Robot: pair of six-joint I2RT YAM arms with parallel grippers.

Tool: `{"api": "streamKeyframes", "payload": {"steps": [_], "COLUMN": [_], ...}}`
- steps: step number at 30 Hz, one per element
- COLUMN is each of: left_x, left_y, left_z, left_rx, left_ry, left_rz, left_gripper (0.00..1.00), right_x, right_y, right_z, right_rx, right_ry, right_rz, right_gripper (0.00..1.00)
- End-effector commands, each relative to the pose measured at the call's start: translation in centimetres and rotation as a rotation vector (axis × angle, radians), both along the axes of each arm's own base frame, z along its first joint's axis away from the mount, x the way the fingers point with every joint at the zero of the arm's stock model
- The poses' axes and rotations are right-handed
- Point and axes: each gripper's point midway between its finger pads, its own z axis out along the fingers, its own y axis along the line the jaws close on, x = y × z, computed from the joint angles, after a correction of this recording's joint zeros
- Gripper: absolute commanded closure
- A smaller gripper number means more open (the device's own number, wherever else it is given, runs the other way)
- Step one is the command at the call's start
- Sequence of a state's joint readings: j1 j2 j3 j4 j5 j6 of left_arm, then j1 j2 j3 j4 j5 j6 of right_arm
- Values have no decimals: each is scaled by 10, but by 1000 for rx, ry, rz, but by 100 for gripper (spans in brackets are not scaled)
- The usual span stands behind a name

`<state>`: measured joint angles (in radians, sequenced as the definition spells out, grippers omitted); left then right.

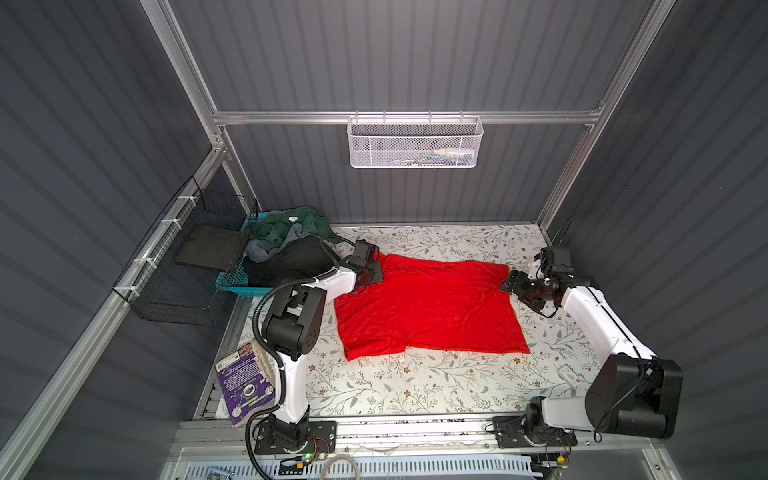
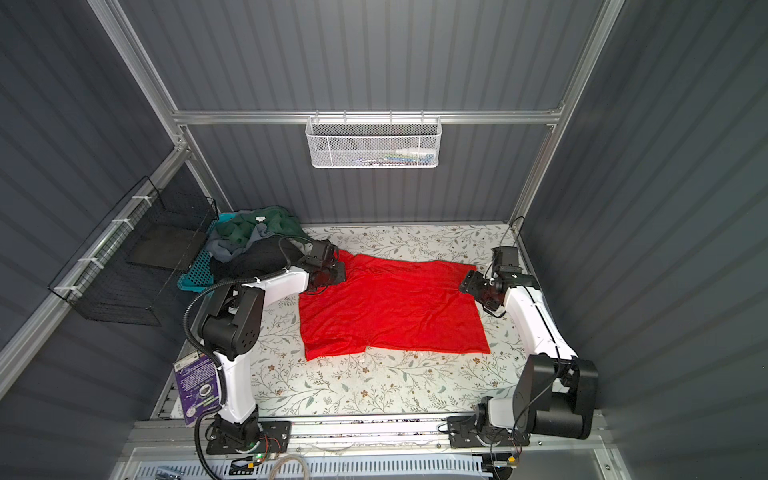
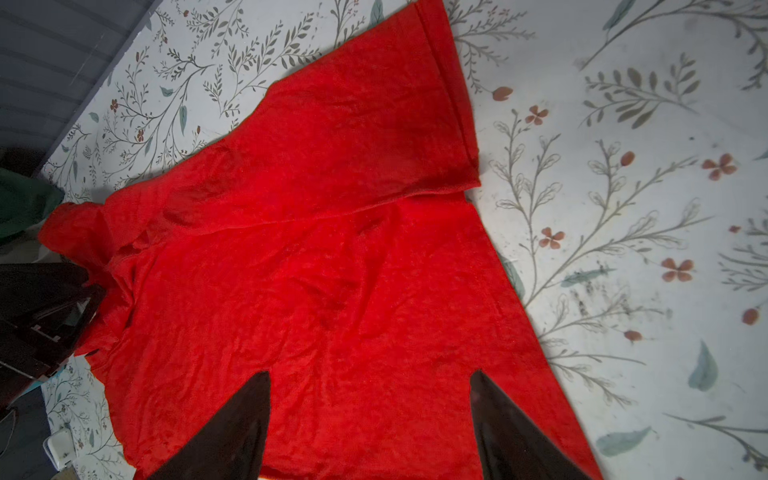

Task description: Fold and stack the t-shirts

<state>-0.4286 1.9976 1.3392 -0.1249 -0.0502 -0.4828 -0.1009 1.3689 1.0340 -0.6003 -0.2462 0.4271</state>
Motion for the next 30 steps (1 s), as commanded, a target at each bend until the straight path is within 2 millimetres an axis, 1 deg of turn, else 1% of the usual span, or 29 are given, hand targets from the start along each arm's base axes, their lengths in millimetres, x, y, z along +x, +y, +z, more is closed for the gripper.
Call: {"api": "streamKeyframes", "payload": {"steps": [1,4,9,15,19,23,27,30], "left_x": [-4,-11,-25,-46,-60,-70,-75,-79], "left_y": [-1,-3,-11,-19,-26,-26,-20,-23], "left_z": [28,34,37,42,53,55,55,56], "left_rx": [-48,-62,-72,-71,-67,-53,-30,-42], "left_ry": [-50,-49,-38,-21,-35,-32,-36,-34], "left_rz": [-6,-15,-46,-69,-89,-89,-77,-89], "left_gripper": [100,100,100,100,100,100,100,100], "right_x": [0,0,1,-1,-2,-2,-2,-3], "right_y": [1,1,1,-1,-1,-1,-1,-2], "right_z": [1,2,3,3,0,0,3,2], "right_rx": [0,-3,-3,-16,-12,-11,-21,-25], "right_ry": [-7,-10,-13,-19,-9,-10,-20,-14], "right_rz": [-3,-3,-3,-6,-4,-4,1,1], "right_gripper": [24,24,24,25,25,25,25,25]}}
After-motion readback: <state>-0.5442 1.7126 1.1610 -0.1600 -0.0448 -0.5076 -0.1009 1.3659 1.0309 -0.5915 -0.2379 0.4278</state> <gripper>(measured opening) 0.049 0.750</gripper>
